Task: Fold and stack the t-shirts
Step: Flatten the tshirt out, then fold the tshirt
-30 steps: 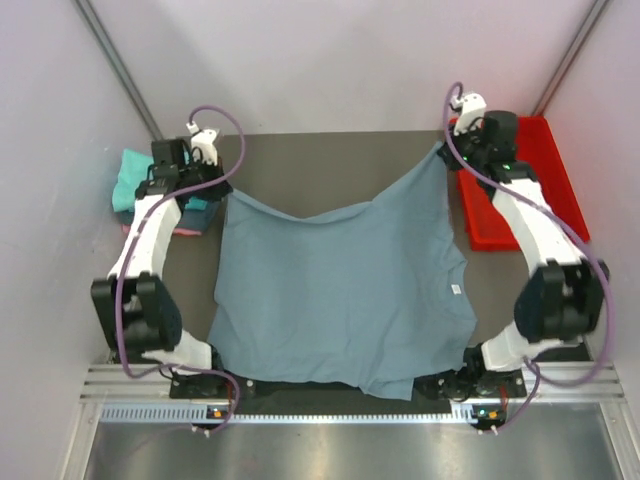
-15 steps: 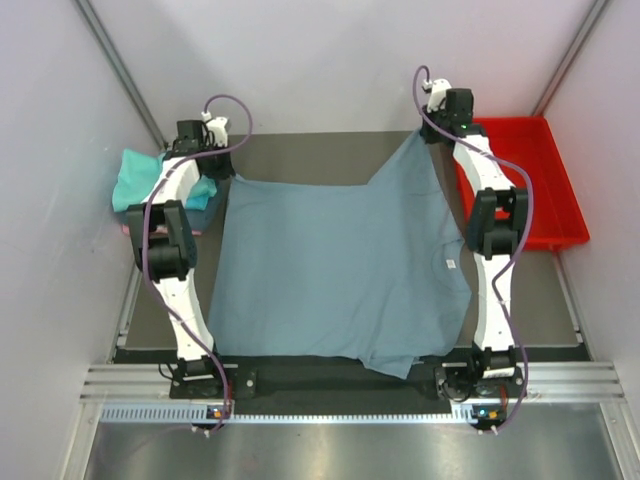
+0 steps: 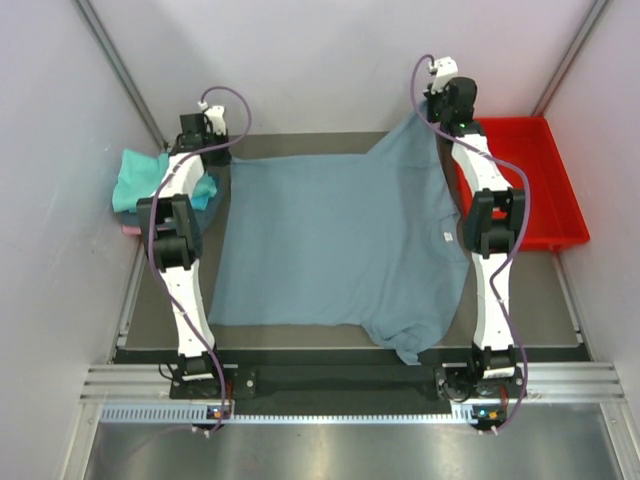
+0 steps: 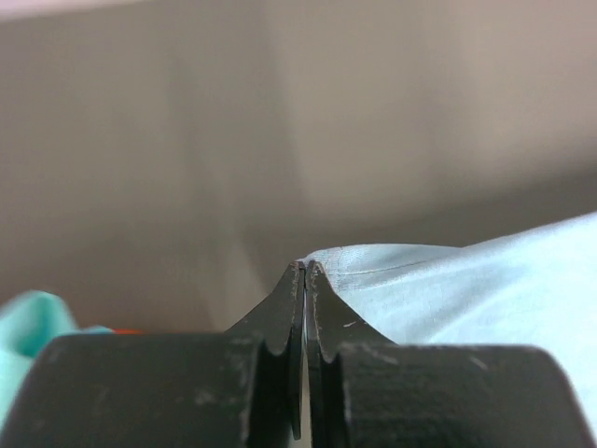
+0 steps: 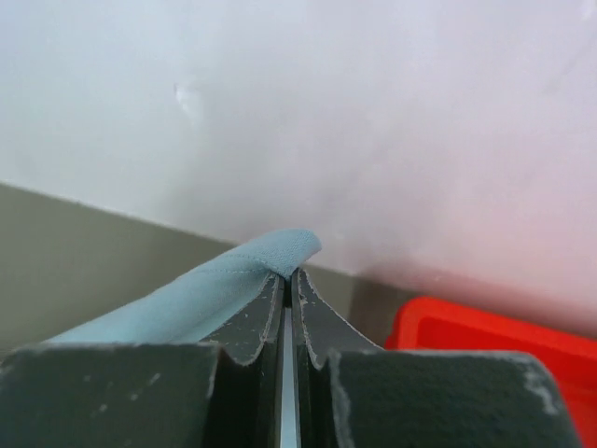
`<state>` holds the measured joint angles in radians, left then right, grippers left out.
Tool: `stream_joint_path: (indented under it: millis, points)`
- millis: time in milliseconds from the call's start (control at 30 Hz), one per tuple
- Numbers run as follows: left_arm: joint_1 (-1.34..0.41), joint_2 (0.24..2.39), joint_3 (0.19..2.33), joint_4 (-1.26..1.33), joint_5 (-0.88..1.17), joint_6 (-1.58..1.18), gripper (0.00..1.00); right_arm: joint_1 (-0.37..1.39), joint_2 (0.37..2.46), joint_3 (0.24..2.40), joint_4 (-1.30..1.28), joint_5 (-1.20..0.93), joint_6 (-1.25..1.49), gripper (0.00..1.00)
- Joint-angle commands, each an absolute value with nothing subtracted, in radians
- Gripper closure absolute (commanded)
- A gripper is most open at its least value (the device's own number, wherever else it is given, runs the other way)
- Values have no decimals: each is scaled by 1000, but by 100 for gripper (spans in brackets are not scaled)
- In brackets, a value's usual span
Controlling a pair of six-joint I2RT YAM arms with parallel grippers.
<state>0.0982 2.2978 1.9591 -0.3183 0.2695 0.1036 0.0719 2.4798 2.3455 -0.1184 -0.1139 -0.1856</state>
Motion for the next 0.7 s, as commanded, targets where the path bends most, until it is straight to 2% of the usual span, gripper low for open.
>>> stream_joint_path:
  millis: [0,400,667]
  points:
    - [103,2273,2016,-215,203,89,100,84,2474,2410,51,-81,-224,100]
    - [126,2218,2020,-201,166,84,100,123,2485,2411,89,-54,-247,100]
    - [127,2157,2019,-190,173,78,100,127,2433,2413,84,-29,-167,100]
